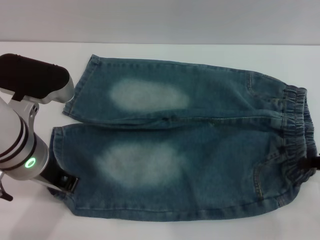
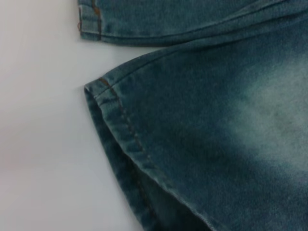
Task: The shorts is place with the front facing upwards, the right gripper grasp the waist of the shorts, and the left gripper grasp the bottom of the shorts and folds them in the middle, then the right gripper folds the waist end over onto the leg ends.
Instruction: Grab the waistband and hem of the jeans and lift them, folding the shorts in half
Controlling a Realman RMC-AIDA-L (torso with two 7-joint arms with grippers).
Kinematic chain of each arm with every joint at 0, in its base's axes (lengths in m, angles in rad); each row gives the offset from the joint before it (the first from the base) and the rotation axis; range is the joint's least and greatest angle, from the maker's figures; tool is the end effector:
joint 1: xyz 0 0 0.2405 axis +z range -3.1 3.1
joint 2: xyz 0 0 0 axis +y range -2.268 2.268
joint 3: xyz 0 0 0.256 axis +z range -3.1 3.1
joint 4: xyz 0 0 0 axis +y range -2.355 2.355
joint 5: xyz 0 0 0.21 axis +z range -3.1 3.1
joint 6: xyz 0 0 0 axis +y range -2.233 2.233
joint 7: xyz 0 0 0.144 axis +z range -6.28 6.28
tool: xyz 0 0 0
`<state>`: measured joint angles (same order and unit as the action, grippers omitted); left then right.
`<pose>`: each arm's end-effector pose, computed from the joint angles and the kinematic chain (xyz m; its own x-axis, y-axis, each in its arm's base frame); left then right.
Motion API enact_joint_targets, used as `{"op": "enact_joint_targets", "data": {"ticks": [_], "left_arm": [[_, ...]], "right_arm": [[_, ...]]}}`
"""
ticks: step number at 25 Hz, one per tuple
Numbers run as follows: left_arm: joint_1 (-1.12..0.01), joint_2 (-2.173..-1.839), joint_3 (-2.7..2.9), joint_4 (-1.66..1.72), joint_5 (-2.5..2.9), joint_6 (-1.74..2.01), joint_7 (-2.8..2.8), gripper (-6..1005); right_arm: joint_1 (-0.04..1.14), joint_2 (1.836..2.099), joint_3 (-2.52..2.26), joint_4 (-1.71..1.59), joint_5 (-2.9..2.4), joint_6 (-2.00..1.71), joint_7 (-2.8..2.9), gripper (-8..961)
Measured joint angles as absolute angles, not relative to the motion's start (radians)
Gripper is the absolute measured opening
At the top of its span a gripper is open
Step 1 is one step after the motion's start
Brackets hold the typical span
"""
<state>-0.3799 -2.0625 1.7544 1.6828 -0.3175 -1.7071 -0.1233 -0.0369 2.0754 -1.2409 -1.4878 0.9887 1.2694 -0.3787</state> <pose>-0.1954 0.2856 -0.0054 0.3701 0.9210 -0.1217 0.6340 -0.3461 -0.6915 0.3041 0.2585 0.0447 0.1484 -0.8699 -0.4703 -0.9738 -0.0457 -0.2229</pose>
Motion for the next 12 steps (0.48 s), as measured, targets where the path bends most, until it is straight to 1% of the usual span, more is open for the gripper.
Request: {"op": "enact_joint_targets", "data": {"ticks": [7,12], "left_arm": [[-0.372,-2.059,1.73,1.697,-0.318,-1.662,-0.105,90],[-0.36,-2.061,1.662,1.698,-0.328,-1.549,-0.065,93]], "right_arm": [[-0.039,2.076,-1.215,-1.453,1.122,1.267,-0.461,-1],[-0.027,2.078,-1.163,-1.37,1.307,1.246,-0.573,0]]}}
